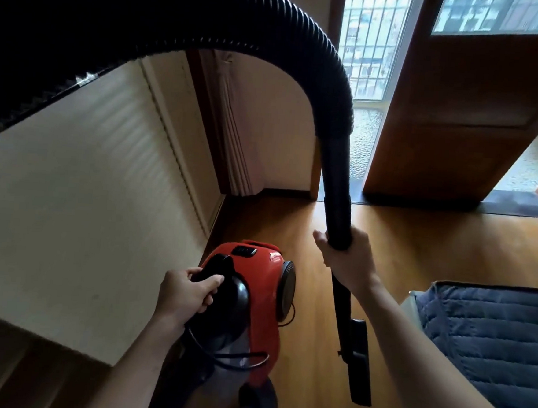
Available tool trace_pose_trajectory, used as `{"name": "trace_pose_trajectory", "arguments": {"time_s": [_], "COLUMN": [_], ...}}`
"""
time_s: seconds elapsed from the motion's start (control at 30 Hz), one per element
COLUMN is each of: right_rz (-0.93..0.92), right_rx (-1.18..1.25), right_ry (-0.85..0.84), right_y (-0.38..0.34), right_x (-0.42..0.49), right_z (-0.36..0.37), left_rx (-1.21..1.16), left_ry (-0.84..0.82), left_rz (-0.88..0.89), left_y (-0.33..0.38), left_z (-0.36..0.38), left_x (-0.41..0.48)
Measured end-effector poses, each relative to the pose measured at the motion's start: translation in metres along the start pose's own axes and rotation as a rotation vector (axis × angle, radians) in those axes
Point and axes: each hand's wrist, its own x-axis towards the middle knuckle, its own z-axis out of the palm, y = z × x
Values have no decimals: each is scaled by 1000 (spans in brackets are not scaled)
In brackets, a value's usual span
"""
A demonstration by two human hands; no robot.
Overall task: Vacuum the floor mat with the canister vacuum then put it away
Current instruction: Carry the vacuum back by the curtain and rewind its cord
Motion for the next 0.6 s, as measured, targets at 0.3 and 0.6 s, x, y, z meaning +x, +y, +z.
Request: {"name": "trace_pose_trajectory", "arguments": {"time_s": [0.3, 0.6], "right_rz": [80, 69], "right_rx": [-102, -119], "right_ry": [69, 77], "right_y": [51, 74], "right_x": [176, 328], "right_z": [57, 97], "left_rx": [112, 151], "left_ry": [-109, -151], "left_rz": [57, 87], "left_y": [45, 108], "left_z": [36, 58], "left_x": [194, 360]}}
